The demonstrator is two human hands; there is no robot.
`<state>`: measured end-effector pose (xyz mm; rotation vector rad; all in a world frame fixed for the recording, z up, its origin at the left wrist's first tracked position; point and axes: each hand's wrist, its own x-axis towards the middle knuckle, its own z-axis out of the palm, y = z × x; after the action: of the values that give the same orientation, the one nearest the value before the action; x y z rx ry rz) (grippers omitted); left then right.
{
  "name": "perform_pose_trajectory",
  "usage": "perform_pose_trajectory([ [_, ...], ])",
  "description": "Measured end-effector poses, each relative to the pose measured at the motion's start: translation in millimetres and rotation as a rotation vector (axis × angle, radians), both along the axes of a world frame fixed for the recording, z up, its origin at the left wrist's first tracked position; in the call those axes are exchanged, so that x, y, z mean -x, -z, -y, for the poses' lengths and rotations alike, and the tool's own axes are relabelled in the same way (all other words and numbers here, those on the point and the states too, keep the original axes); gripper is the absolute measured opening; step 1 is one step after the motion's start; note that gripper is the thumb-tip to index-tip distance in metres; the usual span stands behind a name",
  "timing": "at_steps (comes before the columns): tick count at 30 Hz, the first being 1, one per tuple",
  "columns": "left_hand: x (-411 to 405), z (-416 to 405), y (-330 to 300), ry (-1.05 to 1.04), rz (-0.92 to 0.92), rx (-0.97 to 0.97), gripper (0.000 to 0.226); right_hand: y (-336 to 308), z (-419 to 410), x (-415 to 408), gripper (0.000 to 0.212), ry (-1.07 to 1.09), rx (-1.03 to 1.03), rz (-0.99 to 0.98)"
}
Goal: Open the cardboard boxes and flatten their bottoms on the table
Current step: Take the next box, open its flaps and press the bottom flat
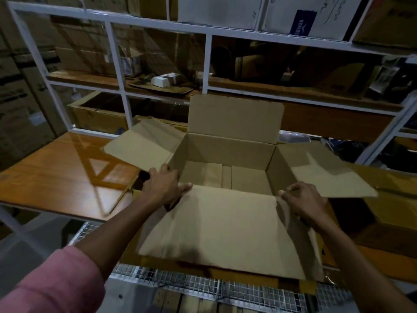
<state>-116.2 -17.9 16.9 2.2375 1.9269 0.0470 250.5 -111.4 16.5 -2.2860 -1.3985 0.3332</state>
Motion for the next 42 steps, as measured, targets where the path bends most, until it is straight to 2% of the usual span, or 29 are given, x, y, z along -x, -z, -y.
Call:
perform_pose_trajectory([
  [2, 3, 3, 16, -0.002, -0.043, 0.088, 0.083, 9, 7, 2, 0.029, -0.001, -0.001, 0.003],
  [6, -3, 16, 30, -0.037, -0.044, 0.07, 0.062, 22, 21, 8, 0.031, -0.04, 0.091, 0.041],
  [9, -10, 24, 17, -0.008, -0.135, 0.077, 0.058, 14, 23, 11, 0.032, -0.137, 0.206, 0.152],
  [12, -15, 26, 1, 0.042, -0.123, 0.108, 0.054, -6, 22, 11, 0.038, -0.262, 0.32, 0.2],
  [18, -26, 38, -29, 0.254, -0.053, 0.179, 0.075, -56, 42, 31, 0.032, -0.567, 0.415, 0.045],
  [19, -28, 42, -33, 0.308, -0.003, 0.201, 0.081, -60, 46, 34, 0.038, -0.603, 0.425, 0.029],
  [21, -31, 50, -41, 0.398, 0.101, 0.242, 0.094, -64, 49, 37, 0.066, -0.656, 0.432, 0.013],
  [23, -35, 58, -51, 0.45, 0.153, 0.283, 0.093, -67, 49, 37, 0.09, -0.695, 0.42, -0.005],
  [25, -36, 62, -57, 0.489, 0.147, 0.306, 0.089, -69, 49, 35, 0.096, -0.732, 0.421, -0.045],
  [28, -35, 62, -58, 0.489, 0.037, 0.285, 0.077, -68, 45, 31, 0.073, -0.75, 0.416, -0.109],
  [31, -38, 60, -58, 0.492, -0.082, 0.198, 0.047, -66, 38, 27, 0.048, -0.75, 0.334, -0.039],
  [35, -42, 50, -52, 0.479, -0.089, 0.059, 0.021, -69, 30, 29, 0.007, -0.752, 0.269, 0.004],
  [39, -48, 38, -52, 0.465, -0.105, -0.029, 0.014, -74, 18, 32, 0.022, -0.761, 0.265, -0.014],
  [42, -53, 25, -54, 0.437, -0.119, -0.008, 0.021, -76, 4, 31, 0.028, -0.752, 0.323, -0.018],
])
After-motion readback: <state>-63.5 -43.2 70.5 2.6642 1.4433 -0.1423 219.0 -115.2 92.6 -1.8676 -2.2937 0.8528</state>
